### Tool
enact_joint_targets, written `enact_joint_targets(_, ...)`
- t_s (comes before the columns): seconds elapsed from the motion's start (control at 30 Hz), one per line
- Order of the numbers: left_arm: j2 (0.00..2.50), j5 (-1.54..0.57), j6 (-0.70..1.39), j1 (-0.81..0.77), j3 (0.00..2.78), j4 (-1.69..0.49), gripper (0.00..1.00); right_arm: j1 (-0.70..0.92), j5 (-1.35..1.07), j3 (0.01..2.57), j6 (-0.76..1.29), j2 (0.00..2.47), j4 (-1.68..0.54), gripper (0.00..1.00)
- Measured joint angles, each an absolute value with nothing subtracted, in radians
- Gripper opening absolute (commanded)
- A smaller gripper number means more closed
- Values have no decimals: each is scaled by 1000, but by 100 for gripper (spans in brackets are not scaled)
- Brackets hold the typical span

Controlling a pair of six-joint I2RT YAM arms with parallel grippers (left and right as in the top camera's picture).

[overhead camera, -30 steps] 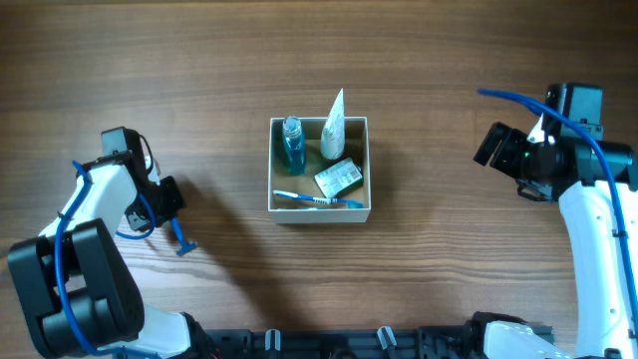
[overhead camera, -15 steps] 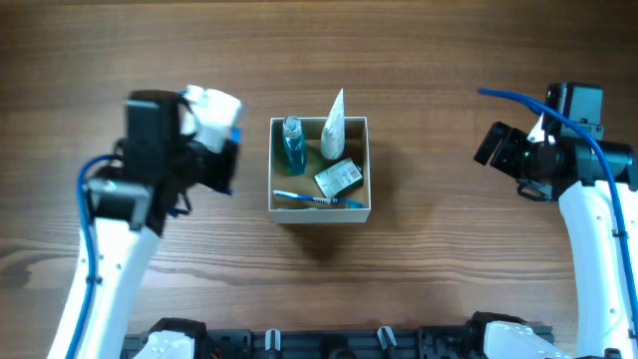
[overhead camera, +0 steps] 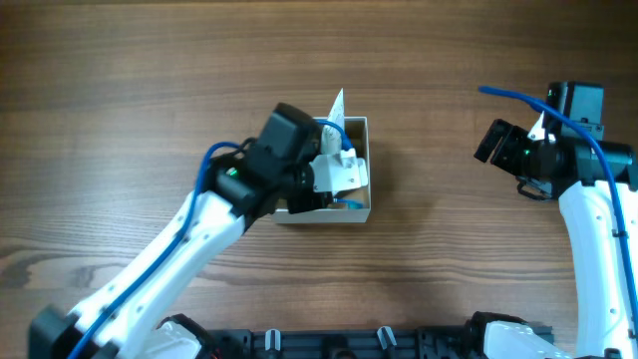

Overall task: Pack container
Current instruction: 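Place the razor into the box and withdraw the left gripper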

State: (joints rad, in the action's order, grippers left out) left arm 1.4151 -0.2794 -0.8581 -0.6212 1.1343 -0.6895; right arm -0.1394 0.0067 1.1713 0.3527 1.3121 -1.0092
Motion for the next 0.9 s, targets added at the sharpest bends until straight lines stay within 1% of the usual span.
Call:
enact_joint_targets(0.1, 1496, -275, -863, -622, 1134, -667, 4, -139, 7, 1171, 353, 1312, -1010, 100)
enact_joint_targets(0.13, 1515, -275, -863, -622, 1134, -665, 13, -139, 7, 1171, 353, 1312, -1010, 100)
enact_joint_targets(0.17, 1527, -275, -863, -622, 1134, -665, 20, -139, 7, 1171, 353, 1312, -1010, 100)
enact_joint_targets(0.23, 1533, -268, -863, -622, 1134, -665, 45, -139, 7, 1171, 352, 1312, -1010, 100)
enact_joint_targets(0.3, 1533, -259, -873, -622, 1134, -665, 59, -139, 7, 1171, 352, 1312, -1010, 100)
enact_joint_targets(0.33, 1533, -252, -867, -622, 1134, -665, 100, -139, 7, 1171, 350, 1312, -1010, 100)
enact_joint_targets(0.53, 1519, -216, -799, -622, 1134, -666, 100, -139, 7, 1171, 343, 1312, -1010, 100)
enact_joint_targets(0.63, 1439, -155, -714, -622, 1134, -670, 100, -139, 7, 1171, 316, 1312, -1010, 100)
enact_joint_targets(0.7, 1332, -85, -617, -607, 1135, -680, 100, -139, 7, 1171, 290, 1312, -1009, 100)
enact_joint_targets(0.77, 1254, -46, -524, -557, 1135, -704, 100, -139, 7, 1171, 282, 1312, -1003, 100)
enact_joint_targets(0.8, 1213, -22, -443, -485, 1135, -718, 100, -137, 7, 1171, 272, 1312, -987, 100)
enact_joint_targets(0.9, 1187, 7, -302, -329, 1139, -718, 100, -87, 7, 1171, 251, 1312, -921, 100)
